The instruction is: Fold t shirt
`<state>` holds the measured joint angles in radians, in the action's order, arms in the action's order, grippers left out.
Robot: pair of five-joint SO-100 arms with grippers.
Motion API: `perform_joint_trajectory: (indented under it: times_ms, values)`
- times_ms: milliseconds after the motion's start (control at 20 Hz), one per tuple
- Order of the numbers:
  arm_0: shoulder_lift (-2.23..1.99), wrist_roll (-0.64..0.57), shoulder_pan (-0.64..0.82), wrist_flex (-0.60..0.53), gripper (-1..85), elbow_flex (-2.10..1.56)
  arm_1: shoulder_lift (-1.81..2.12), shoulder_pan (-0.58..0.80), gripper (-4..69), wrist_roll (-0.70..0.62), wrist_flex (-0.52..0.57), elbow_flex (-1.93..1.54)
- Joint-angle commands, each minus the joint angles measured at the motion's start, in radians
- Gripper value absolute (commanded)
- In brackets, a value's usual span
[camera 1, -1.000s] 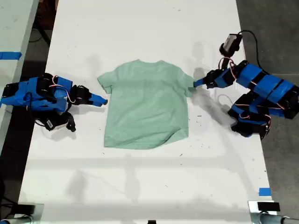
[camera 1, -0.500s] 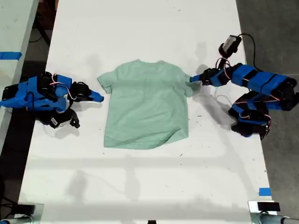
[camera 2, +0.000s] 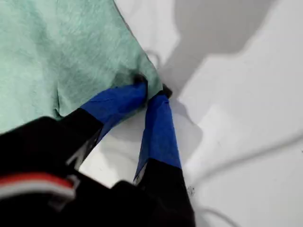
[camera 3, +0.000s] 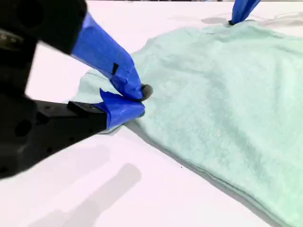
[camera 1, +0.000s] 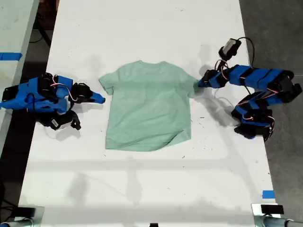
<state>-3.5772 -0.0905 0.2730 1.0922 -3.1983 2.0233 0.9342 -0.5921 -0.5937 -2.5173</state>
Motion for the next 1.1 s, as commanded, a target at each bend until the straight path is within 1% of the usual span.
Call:
perform_joint_trajectory:
  times_ms: [0,50,250,350,400,500,700,850,1050]
  values:
    - [-0.008,0.005,-0.021,-0.014,-0.1,-0.008,0.020,-0.009,1.5,-0.026,-0.067,0.066]
    - [-0.008,0.005,-0.020,-0.014,-0.1,-0.008,0.043,-0.008,1.5,-0.034,-0.115,0.100]
    - [-0.008,0.005,-0.014,-0.014,-0.1,-0.008,0.120,-0.025,1.5,-0.089,-0.373,0.351]
    - [-0.008,0.005,-0.012,-0.014,-0.1,-0.008,0.120,-0.064,1.5,-0.117,-0.457,0.489]
    - [-0.008,0.005,-0.011,-0.014,-0.1,-0.008,0.110,-0.097,1.5,-0.137,-0.472,0.551]
    - [-0.008,0.005,-0.005,-0.014,-0.1,-0.008,0.063,-0.183,1.5,-0.202,-0.468,0.652]
    - [-0.008,0.005,-0.005,-0.014,-0.1,-0.008,-0.120,-0.353,1.5,-0.304,-0.414,0.815]
    - [-0.008,0.005,-0.003,-0.014,-0.1,-0.008,-0.330,-0.439,1.5,-0.287,-0.414,1.022]
    - [-0.008,0.005,-0.008,-0.014,-0.1,-0.008,-0.706,-0.522,1.5,-0.262,-0.492,1.427]
